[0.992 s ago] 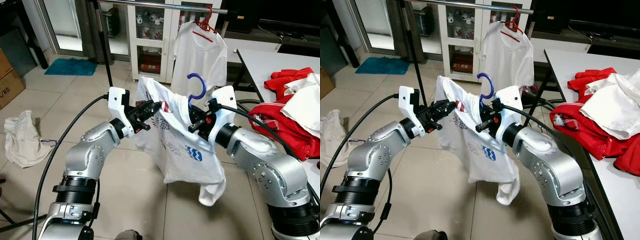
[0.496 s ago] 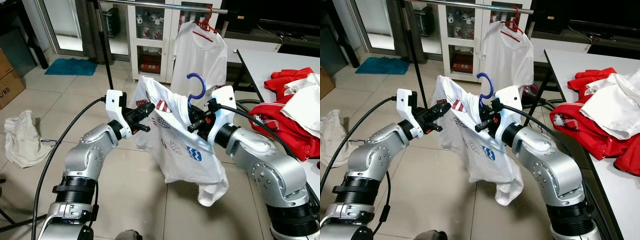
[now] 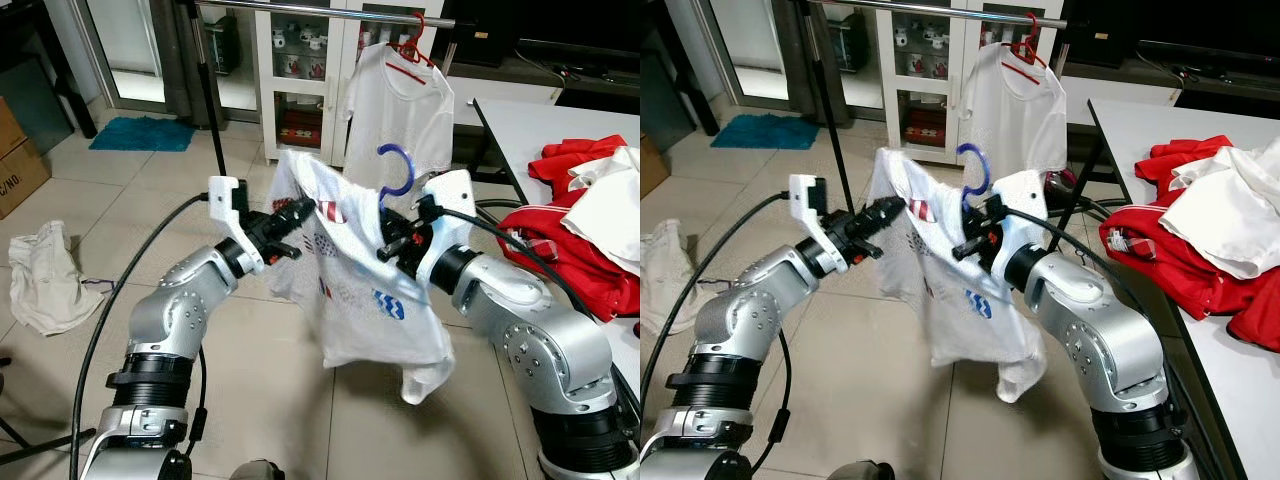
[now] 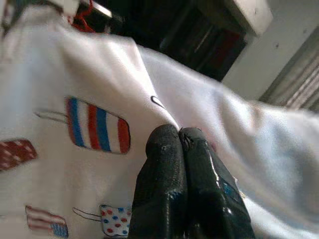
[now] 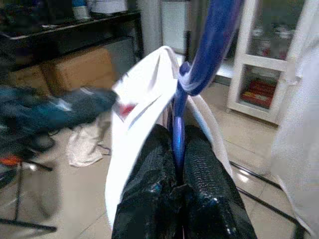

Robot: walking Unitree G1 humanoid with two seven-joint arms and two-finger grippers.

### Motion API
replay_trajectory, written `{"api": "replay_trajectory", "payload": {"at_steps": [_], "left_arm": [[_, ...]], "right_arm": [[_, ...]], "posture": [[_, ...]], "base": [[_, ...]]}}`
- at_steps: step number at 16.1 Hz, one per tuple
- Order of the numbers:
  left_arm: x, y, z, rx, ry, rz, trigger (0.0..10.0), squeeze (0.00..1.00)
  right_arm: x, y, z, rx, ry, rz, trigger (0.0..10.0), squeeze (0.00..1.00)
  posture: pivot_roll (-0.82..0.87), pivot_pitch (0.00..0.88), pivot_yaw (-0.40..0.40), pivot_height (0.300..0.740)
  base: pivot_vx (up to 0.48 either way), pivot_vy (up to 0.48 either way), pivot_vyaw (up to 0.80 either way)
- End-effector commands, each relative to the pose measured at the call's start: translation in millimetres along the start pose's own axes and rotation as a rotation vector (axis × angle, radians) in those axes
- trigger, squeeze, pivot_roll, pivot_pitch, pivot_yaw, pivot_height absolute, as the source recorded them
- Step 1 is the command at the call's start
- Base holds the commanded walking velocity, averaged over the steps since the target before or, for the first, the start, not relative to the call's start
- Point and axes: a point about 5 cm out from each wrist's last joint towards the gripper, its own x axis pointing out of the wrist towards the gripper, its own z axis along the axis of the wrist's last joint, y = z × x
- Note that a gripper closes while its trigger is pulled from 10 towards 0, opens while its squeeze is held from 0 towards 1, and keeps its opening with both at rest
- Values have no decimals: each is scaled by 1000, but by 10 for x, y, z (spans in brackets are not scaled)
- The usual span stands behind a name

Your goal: Hang hanger

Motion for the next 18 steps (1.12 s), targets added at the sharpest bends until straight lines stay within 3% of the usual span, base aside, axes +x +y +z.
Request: {"api": "replay_trajectory", "payload": {"at_steps": [1,4,8,11,12,13,14,15,18], "left_arm": [[2,-25,155,8,-85,-4,0,0],[-119,36,372,-10,-233,35,0,0],[-174,-5,256,-9,-177,16,0,0],[-148,-5,92,19,-92,70,0,0],[-101,14,23,44,-34,104,10000,0],[-53,-11,-29,60,12,86,10000,0],[-29,-36,-37,49,16,65,10000,463],[24,-96,-42,13,17,4,10000,1000],[85,-112,-69,-22,21,-32,10000,1000]], "right_arm": [[-16,-130,38,5,-13,-86,10000,0],[-37,-284,-25,28,24,-189,10000,0],[-12,-279,12,43,4,-182,10000,0],[-2,-257,27,44,-5,-168,10000,0],[0,-241,32,42,-8,-155,10000,0],[2,-224,39,40,-13,-141,10000,0],[3,-213,44,38,-15,-133,10000,0],[3,-184,56,36,-22,-116,10000,0],[3,-161,65,23,-22,-93,10000,0]], "posture": [[34,0,-2,740],[40,0,-9,740],[43,0,-13,740],[43,0,-14,740],[42,0,-14,740],[42,0,-14,740],[41,0,-10,740],[41,0,-10,740],[33,0,-7,740]], "base": [[0,0,0],[0,0,0],[0,0,0],[0,0,0],[0,0,0],[0,0,0],[0,0,0],[0,0,0],[0,0,0]]}}
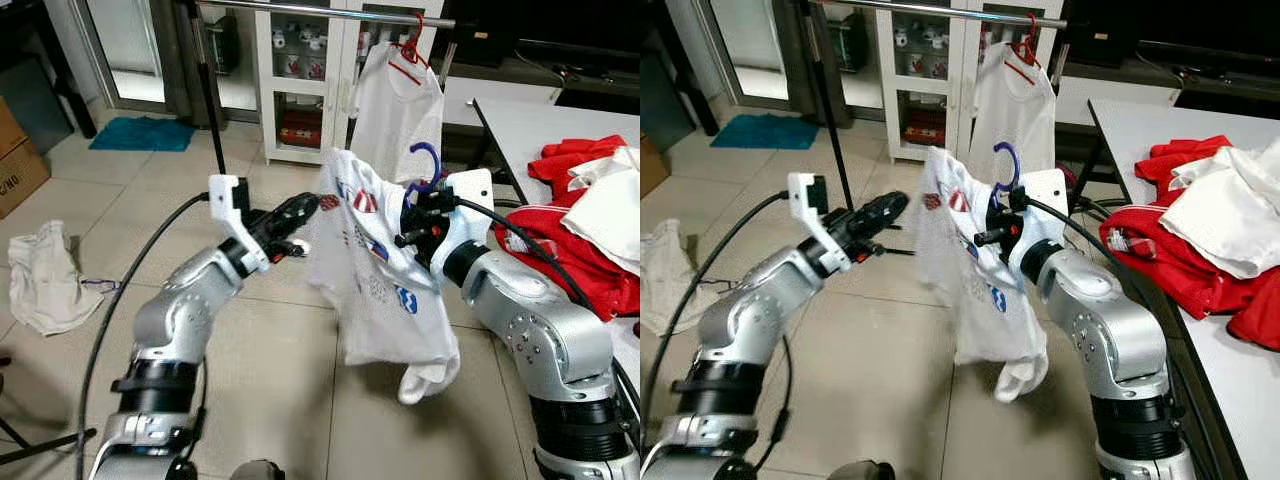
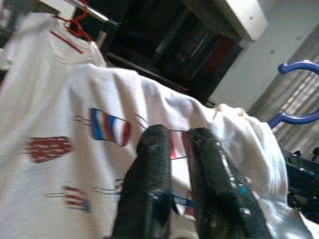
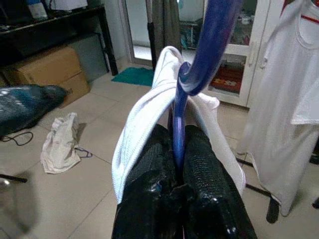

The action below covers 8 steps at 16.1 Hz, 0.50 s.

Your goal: Hang hanger

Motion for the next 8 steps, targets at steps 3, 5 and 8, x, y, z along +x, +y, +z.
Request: {"api": "replay_trajectory", "payload": {"at_steps": [3,5,8], "left_arm": [[42,-4,-13,-45,12,-32,10000,1000],[70,16,-43,-68,20,-43,10000,1000],[99,59,-88,-63,53,-34,10000,1000]], "right_arm": [[-14,47,112,-32,-43,35,10000,0],[-18,67,130,-45,-44,53,10000,0],[-19,100,156,-52,-51,73,10000,0]], "posture": [[28,0,-8,740],[24,0,-8,740],[19,0,-7,740]], "base": [[0,0,0],[0,0,0],[0,0,0]]}}
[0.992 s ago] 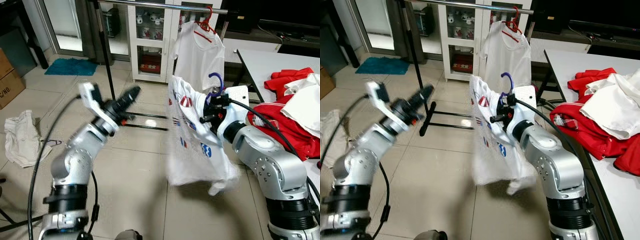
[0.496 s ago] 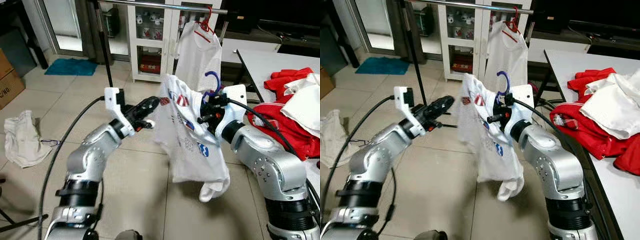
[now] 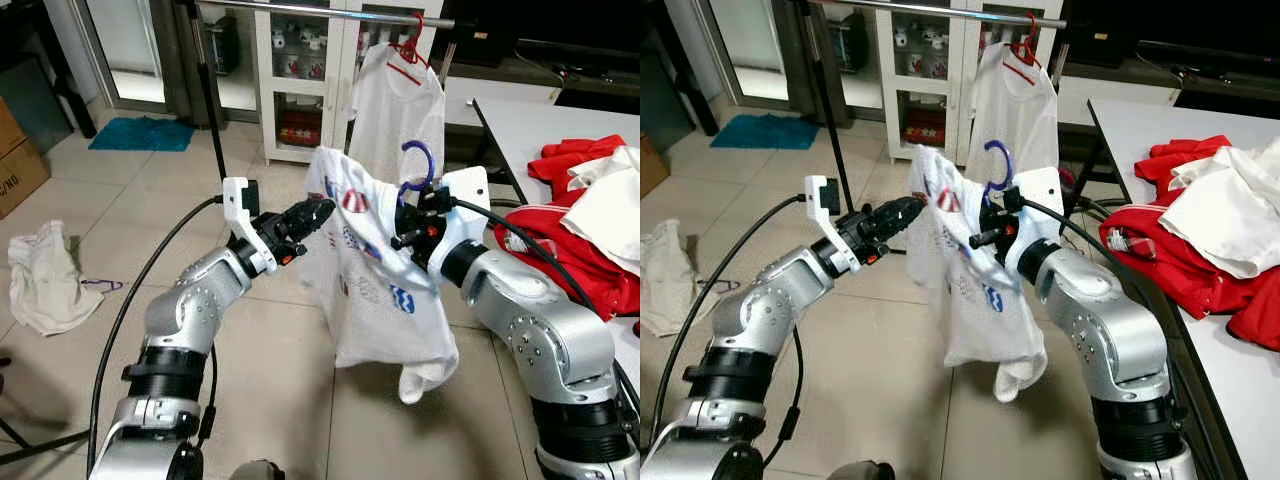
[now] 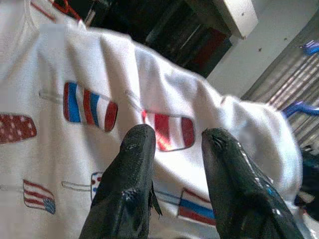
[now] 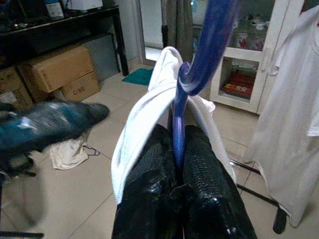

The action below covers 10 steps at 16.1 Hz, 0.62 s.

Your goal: Hang hanger

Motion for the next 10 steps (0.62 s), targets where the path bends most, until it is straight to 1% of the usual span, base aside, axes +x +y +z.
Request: {"api": "replay_trajectory", "payload": {"at_steps": [1,2,3,4,6,8,9,10], "left_arm": [[40,-17,20,22,13,-13,10000,1000],[67,-9,0,27,34,-18,10000,24],[97,6,-22,27,61,-17,10000,0],[124,30,-25,33,69,-4,10000,0],[146,48,-26,30,70,12,10000,0],[173,46,-45,16,66,-2,10000,0],[191,36,-56,3,59,-13,4745,0],[205,32,-61,-6,52,-15,0,0]], "right_arm": [[-6,35,126,-27,-42,23,10000,0],[-8,49,124,-32,-39,33,10000,0],[-11,71,120,-36,-36,46,10000,0],[-13,87,118,-39,-36,53,10000,0],[-18,102,119,-39,-38,58,10000,0],[-36,121,107,-40,-35,66,10000,0],[-45,131,98,-42,-31,71,10000,0],[-48,136,96,-44,-30,75,10000,0]], "posture": [[19,0,-7,740],[19,0,-7,740],[19,0,-7,740],[14,0,3,740],[12,0,9,740],[9,0,10,740],[6,0,13,740],[5,0,15,740]], "base": [[0,0,0],[0,0,0],[0,0,0],[0,0,0],[0,0,0],[0,0,0],[0,0,0],[0,0,0]]}}
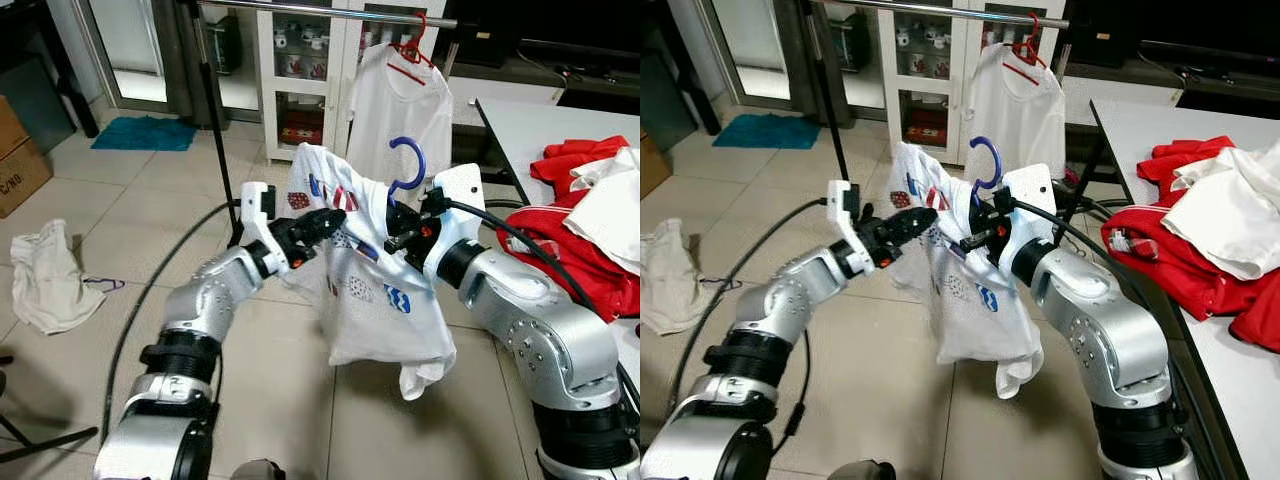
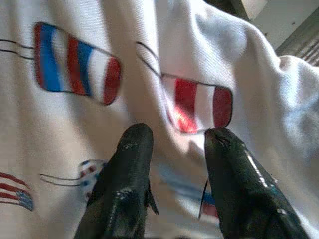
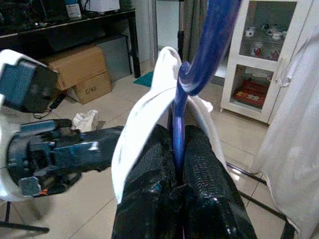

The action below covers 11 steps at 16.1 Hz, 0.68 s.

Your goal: Hang hanger

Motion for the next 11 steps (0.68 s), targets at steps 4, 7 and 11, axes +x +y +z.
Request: {"api": "replay_trajectory", "payload": {"at_steps": [4,7,11], "left_arm": [[74,3,49,2,-27,-9,0,0],[81,13,56,-9,-35,-16,0,0],[81,39,21,-24,-26,3,0,0]], "right_arm": [[-28,72,48,-20,-16,43,10000,0],[-31,106,28,-30,-3,64,10000,0],[-25,117,22,-36,0,70,10000,0]], "posture": [[-1,0,19,740],[-5,0,19,740],[-7,0,21,740]], "base": [[0,0,0],[0,0,0],[0,0,0]]}}
